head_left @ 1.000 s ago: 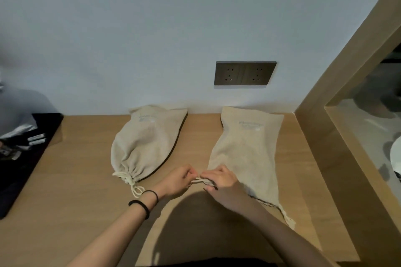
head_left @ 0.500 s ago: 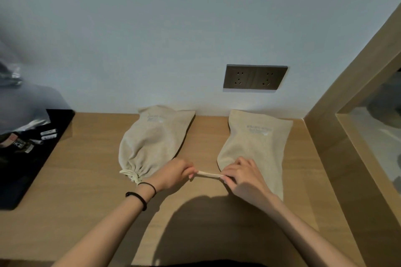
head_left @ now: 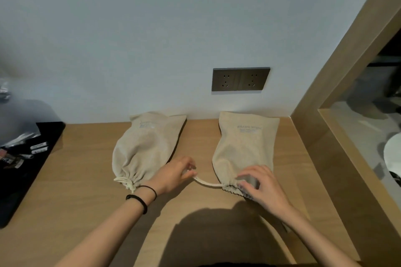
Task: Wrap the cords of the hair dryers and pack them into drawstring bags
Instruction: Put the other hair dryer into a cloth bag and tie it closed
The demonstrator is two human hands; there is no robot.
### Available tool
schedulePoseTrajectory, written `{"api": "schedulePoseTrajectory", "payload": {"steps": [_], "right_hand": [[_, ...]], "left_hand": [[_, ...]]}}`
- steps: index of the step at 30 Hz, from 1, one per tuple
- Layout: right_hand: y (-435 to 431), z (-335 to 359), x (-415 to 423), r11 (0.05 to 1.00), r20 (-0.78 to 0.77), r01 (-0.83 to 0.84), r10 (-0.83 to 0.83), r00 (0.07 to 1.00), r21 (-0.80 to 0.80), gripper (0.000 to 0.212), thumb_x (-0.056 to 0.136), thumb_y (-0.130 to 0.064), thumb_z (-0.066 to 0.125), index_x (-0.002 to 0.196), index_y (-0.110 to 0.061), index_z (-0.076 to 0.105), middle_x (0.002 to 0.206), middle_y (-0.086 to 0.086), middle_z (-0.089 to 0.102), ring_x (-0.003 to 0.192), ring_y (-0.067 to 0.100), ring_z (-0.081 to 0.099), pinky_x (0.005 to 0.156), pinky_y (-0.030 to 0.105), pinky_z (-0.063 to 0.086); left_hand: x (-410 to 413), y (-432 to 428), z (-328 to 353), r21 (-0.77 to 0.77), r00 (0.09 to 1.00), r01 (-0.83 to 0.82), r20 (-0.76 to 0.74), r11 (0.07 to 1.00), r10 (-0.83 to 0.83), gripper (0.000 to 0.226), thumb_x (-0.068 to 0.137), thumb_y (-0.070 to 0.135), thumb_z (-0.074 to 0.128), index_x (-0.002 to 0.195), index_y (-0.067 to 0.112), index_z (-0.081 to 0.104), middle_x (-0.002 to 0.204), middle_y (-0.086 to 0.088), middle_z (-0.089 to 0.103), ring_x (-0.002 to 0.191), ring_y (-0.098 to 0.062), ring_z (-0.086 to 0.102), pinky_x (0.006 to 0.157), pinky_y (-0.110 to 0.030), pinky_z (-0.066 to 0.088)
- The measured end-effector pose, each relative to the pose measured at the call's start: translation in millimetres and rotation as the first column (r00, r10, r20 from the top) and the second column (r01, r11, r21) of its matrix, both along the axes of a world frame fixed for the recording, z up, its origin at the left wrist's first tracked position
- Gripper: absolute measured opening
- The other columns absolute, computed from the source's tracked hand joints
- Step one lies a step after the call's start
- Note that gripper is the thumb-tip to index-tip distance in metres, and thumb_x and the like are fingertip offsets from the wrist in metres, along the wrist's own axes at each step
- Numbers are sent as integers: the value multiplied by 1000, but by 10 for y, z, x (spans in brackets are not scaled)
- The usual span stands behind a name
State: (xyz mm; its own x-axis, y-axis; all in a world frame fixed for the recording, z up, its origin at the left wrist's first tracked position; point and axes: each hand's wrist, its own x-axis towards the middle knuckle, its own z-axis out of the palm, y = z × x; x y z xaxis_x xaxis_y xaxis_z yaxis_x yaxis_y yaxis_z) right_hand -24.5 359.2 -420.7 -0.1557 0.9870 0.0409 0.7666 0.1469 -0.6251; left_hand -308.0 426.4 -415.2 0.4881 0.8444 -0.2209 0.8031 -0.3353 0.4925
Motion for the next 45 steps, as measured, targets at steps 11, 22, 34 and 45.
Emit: {"api": "schedulePoseTrajectory", "payload": {"steps": [11, 22, 34, 45], "right_hand": [[-654, -333, 512, 894, 182, 345, -303, 935, -287, 28, 80, -40, 70, 95, -26, 51, 97, -9, 52, 97, 12, 46, 81, 27, 41], [-950, -202, 501, 913, 77, 363, -355, 932, -184, 18, 94, -31, 52, 91, -21, 68, 88, -5, 65, 87, 15, 56, 77, 33, 44], [-1233, 446, 698, 908, 272, 419, -395, 877, -31, 23, 97, -31, 47, 106, -27, 67, 98, -13, 63, 93, 4, 57, 90, 29, 42], [-1308, 150, 750, 783, 191, 593, -563, 804, -188, 14, 97, -24, 49, 96, -21, 62, 89, -5, 62, 82, 7, 59, 76, 26, 53]], "left_hand": [[1158, -402, 52, 159, 929, 347, 77, 924, -362, 43, 92, 30, 57, 131, 14, 47, 135, -2, 46, 123, -19, 38, 103, -32, 34], [1788, -751, -115, 194, 867, 498, -101, 845, -487, 48, 95, 25, 51, 141, 23, 39, 147, 4, 36, 134, -24, 22, 105, -38, 24], [1656, -526, -148, 409, 854, 489, -42, 770, -519, 42, 93, 53, 32, 103, 32, 67, 118, 15, 62, 111, -16, 45, 85, -27, 24], [1361, -504, -212, 419, 912, 360, 31, 834, -409, 49, 95, 55, 29, 124, 27, 56, 139, 3, 48, 124, -21, 39, 99, -36, 36]]}}
